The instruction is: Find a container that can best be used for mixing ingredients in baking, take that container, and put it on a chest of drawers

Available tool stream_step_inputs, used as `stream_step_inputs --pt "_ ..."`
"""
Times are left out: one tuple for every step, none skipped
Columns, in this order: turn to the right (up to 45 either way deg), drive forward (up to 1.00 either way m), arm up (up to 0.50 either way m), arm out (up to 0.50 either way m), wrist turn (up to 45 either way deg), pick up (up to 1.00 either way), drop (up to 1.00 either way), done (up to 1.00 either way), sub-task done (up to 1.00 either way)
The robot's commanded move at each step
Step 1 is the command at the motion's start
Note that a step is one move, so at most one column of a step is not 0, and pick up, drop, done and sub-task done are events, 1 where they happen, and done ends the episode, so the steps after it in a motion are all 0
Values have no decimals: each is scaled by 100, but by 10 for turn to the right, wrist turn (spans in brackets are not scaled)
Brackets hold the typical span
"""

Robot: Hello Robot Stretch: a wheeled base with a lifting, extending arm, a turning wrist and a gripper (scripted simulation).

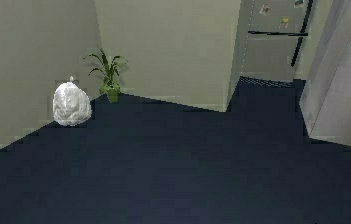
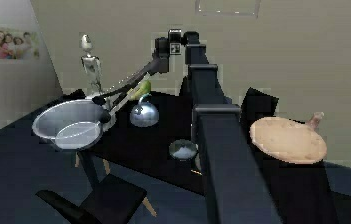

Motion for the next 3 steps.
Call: stream_step_inputs --pt "0 0 0 0 -120 0 0 0 0" --pt "0 0 0 -48 0 0 0 0 0" --pt "-450 0 0 0 0 0 0 0 0"
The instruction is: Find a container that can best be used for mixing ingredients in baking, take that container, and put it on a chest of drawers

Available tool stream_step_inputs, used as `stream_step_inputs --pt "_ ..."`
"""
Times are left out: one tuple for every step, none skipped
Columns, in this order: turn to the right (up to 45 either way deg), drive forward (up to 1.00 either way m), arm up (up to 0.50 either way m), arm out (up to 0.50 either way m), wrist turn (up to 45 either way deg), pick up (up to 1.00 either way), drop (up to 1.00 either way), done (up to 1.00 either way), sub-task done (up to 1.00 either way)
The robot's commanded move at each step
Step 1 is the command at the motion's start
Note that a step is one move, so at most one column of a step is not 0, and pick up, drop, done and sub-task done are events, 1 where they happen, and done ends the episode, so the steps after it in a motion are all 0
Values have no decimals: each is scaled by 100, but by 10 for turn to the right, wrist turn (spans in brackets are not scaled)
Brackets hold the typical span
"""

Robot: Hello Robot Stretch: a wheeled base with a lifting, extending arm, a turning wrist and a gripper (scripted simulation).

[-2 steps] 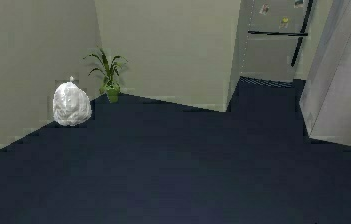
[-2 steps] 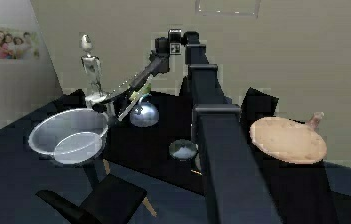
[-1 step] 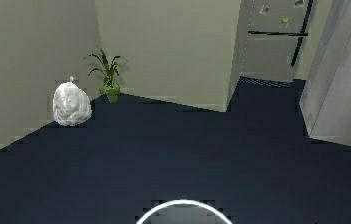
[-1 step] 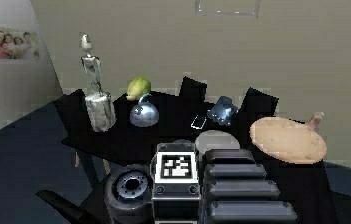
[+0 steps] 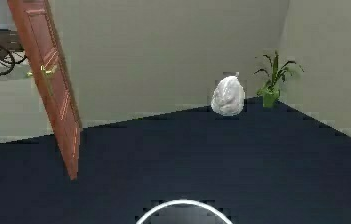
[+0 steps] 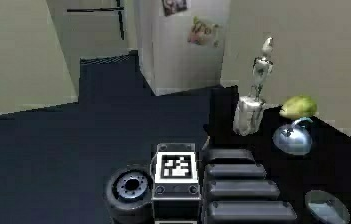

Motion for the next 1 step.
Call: stream_step_inputs --pt "-450 0 0 0 0 0 0 0 0"
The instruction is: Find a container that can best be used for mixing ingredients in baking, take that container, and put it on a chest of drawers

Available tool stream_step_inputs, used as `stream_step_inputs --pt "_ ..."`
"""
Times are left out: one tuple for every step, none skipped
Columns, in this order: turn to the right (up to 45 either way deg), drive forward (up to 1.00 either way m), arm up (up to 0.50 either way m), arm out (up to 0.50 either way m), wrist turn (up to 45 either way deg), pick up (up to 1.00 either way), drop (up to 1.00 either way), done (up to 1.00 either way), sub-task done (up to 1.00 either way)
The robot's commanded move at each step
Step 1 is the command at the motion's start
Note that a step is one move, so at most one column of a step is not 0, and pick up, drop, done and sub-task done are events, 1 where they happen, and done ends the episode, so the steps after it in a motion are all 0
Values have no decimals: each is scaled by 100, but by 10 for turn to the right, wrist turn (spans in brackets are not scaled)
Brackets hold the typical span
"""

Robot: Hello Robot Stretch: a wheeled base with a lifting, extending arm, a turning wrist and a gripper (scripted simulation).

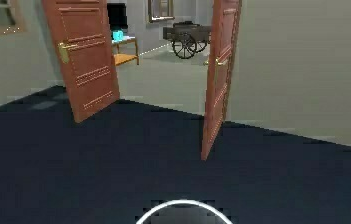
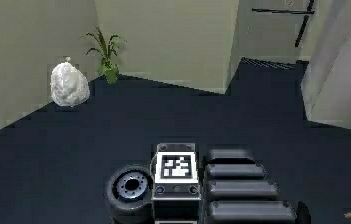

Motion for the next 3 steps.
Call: stream_step_inputs --pt "-180 0 0 0 0 0 0 0 0" --pt "0 100 0 0 0 0 0 0 0" --pt "0 100 0 0 0 0 0 0 0"
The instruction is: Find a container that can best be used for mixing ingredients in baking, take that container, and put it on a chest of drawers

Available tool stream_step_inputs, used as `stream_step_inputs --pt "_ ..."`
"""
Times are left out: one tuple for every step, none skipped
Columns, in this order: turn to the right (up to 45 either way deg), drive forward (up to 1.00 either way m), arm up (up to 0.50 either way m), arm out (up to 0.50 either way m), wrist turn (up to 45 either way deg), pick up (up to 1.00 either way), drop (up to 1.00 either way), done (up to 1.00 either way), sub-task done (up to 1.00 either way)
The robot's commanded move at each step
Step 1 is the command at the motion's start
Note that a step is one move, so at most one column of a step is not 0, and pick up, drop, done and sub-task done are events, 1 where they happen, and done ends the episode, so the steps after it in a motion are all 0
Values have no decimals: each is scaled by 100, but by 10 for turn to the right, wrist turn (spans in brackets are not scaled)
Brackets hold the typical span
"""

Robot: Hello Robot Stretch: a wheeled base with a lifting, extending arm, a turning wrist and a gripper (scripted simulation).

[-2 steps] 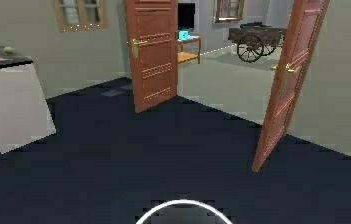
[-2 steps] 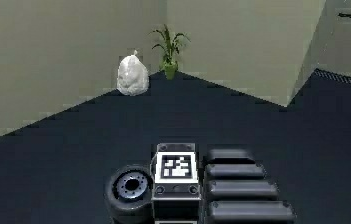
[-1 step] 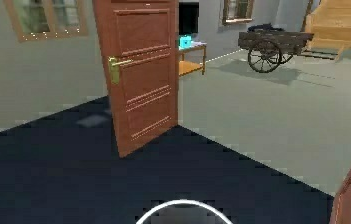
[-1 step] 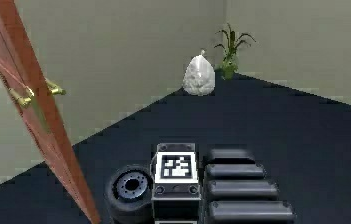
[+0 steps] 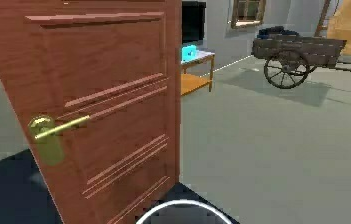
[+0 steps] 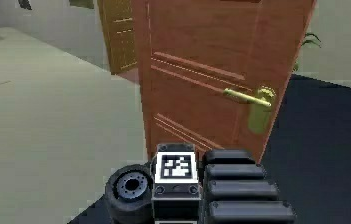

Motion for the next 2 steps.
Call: stream_step_inputs --pt "450 0 0 0 0 0 0 0 0" --pt "90 0 0 0 0 0 0 0 0"
